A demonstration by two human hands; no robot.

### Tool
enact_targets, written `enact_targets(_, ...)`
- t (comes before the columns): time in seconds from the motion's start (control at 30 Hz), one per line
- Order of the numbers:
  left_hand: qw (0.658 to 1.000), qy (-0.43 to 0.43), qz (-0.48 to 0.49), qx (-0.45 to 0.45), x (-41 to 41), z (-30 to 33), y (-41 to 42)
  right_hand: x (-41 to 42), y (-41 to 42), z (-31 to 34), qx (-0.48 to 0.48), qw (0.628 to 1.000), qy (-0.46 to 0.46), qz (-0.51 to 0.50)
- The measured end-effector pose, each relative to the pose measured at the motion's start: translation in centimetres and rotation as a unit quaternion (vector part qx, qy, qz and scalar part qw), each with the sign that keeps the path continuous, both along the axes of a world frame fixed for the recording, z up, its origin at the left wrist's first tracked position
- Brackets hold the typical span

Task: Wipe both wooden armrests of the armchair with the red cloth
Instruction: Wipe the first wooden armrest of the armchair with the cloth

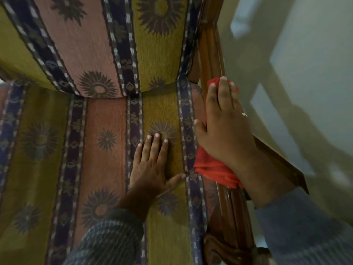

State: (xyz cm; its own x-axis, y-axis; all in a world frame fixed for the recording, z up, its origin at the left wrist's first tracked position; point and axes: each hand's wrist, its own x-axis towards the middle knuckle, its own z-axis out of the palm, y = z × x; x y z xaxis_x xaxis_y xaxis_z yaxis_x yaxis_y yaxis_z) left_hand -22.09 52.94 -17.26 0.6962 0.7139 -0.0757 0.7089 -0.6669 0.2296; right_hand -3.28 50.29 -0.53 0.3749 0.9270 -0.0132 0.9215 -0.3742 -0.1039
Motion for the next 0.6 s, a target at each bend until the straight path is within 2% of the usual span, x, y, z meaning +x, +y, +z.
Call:
enact_targets(0.2, 1.000, 0.005, 0.002, -0.010, -0.1, 0.0, -0.1, 1.9, 4.8, 0.3, 0.059, 0.997, 0.028, -0.052)
enact_targets(0.4, 1.000, -0.014, -0.004, -0.002, -0.3, -0.3, 0.0, 0.9, 1.9, 0.2, 0.063, 0.995, 0.064, -0.047)
enact_targets(0.5, 1.000, -0.026, -0.004, -0.007, -0.3, -1.0, 0.1, 0.3, 1.7, 0.5, 0.110, 0.990, 0.032, -0.079)
enact_targets(0.6, 1.000, -0.027, -0.004, -0.010, -0.4, -1.3, 0.1, 0.0, 1.7, 0.1, 0.110, 0.992, -0.010, -0.065)
